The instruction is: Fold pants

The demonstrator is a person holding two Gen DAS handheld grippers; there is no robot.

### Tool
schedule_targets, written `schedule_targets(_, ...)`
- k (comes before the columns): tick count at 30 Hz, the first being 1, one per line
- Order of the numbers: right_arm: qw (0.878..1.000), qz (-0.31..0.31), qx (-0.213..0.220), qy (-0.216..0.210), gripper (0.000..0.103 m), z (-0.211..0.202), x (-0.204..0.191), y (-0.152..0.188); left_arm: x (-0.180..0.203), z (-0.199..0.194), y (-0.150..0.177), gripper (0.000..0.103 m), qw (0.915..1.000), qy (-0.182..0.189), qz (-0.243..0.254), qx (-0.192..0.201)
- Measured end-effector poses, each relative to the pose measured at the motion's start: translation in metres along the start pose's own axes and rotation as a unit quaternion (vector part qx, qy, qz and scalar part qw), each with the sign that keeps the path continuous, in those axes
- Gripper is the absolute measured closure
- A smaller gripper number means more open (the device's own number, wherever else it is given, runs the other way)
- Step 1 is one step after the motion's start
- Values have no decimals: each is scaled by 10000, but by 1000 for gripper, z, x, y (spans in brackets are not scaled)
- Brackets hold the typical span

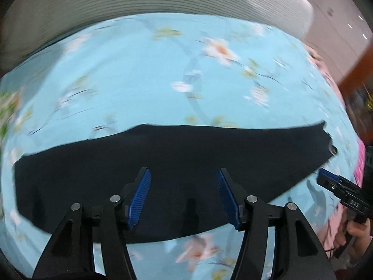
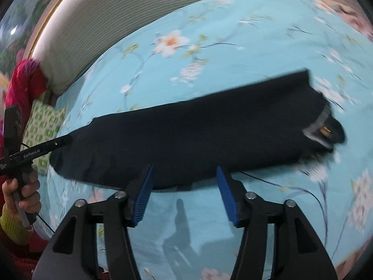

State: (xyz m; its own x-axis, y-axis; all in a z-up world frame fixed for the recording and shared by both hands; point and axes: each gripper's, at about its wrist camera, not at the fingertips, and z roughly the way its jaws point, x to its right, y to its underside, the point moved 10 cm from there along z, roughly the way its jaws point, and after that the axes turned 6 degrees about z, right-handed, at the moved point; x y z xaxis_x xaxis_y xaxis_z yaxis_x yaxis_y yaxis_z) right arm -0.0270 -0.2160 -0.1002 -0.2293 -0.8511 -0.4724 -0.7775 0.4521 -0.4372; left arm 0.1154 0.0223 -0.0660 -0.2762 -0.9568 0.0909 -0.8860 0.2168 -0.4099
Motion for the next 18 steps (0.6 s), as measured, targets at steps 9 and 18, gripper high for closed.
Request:
schedule_targets(9,9994,331,-16,13,45,-19,50,0,89,33,-29,41,9933,420,1035,-284)
schedule_targets(18,9915,1278,189,-139,44,-20,105,-20,165,67,-55,39,9775,804,1857,-601)
